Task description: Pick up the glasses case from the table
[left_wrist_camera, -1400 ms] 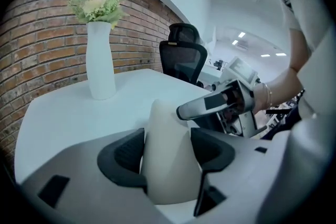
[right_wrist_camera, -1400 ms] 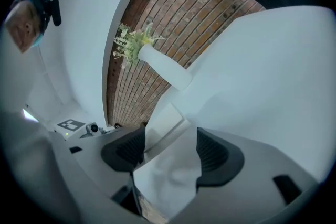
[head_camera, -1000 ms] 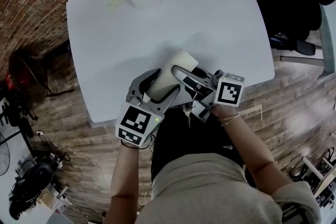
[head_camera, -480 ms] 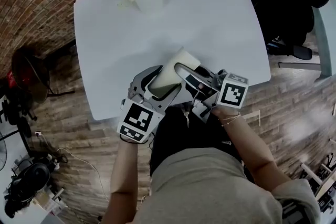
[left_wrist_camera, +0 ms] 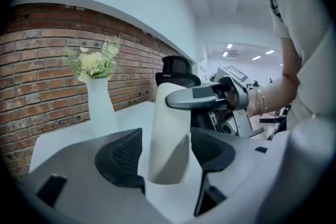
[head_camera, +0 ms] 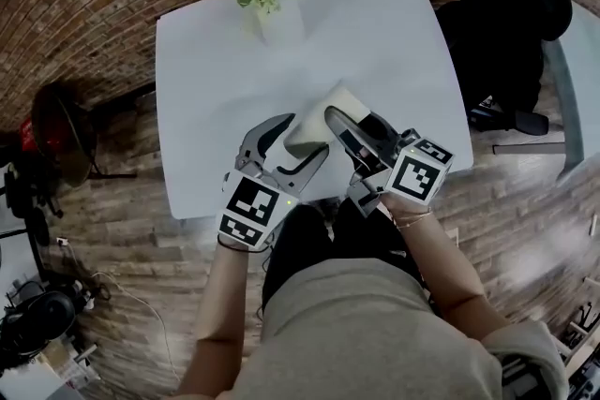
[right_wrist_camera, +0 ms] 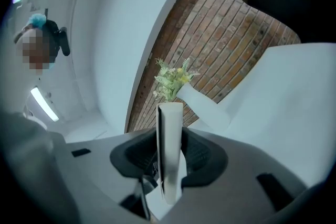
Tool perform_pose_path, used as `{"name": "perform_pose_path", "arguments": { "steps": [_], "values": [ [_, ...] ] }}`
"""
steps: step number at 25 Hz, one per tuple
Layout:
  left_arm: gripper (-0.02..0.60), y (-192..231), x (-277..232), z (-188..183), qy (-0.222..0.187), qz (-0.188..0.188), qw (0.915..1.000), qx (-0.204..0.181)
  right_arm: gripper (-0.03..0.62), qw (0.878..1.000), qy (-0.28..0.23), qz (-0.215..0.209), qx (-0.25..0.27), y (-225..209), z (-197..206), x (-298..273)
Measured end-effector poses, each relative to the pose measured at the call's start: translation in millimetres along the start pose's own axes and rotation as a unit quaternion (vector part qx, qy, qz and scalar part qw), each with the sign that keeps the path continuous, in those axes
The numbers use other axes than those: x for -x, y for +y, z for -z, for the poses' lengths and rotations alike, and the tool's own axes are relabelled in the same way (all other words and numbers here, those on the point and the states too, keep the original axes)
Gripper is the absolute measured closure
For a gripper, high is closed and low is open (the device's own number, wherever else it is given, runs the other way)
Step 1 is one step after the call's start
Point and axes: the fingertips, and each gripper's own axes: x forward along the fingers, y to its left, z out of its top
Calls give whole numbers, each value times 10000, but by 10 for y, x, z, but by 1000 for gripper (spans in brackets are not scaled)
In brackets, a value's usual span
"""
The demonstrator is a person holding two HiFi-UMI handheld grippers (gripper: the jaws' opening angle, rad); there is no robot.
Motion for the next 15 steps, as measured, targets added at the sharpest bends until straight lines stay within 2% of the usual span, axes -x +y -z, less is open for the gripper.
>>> {"name": "perform_pose_path", "arguments": {
  "steps": [5, 8, 10, 13, 15],
  "values": [
    [309, 83, 188, -209, -194, -47, 9983, 539, 453, 9993, -194, 241, 223, 102, -194, 30],
    [366, 183, 264, -372, -432, -286, 9955, 795, 453, 9984, -255, 212, 455, 160, -323, 37],
    [422, 229, 344, -456, -666, -370, 9903, 1166, 453, 9973, -223, 289, 639, 215, -345, 65],
    [453, 317, 460, -536, -982, -518, 9793, 1695, 453, 9950, -209, 339, 915, 341, -378, 96],
    [519, 392, 501, -532, -1032, -742, 9730, 1925, 453, 9940, -248, 300, 1026, 422, -421, 109]
  ]
}}
